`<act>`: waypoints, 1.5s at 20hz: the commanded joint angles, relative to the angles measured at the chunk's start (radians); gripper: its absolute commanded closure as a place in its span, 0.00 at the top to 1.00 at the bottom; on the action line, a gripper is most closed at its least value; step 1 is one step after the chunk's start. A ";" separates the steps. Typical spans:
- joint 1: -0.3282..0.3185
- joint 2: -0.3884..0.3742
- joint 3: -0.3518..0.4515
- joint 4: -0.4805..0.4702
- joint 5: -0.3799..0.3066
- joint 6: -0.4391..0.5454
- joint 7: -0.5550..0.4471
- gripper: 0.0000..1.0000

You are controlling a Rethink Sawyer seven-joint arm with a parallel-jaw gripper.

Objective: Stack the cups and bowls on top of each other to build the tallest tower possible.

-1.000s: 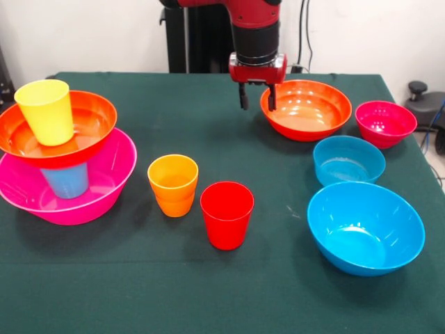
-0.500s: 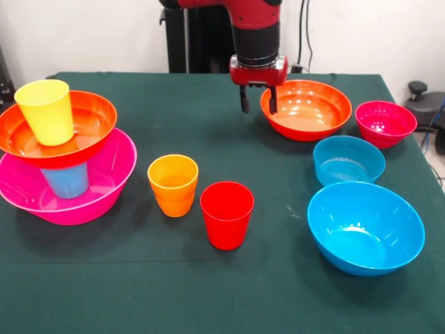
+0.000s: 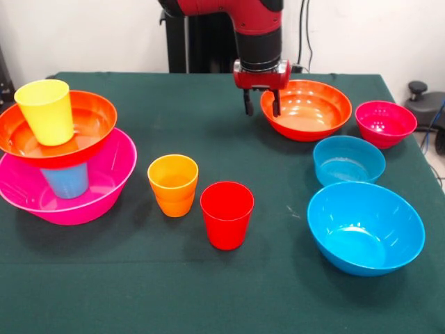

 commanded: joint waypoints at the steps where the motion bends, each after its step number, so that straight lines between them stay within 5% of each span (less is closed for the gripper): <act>1: 0.028 0.043 0.004 -0.035 -0.017 -0.076 0.105 1.00; 4: 0.035 0.042 -0.006 -0.041 -0.016 -0.066 0.099 1.00; 5: 0.043 0.041 -0.015 -0.044 -0.016 -0.062 0.096 0.00; 12: -0.007 -0.030 0.029 -0.005 -0.003 -0.016 0.088 0.00; 18: -0.015 -0.024 0.023 -0.028 -0.011 -0.079 0.100 0.00; 25: -0.189 -0.144 0.161 0.067 -0.029 0.014 0.042 0.00; 30: -0.249 -0.207 0.206 0.095 -0.020 0.068 0.017 0.00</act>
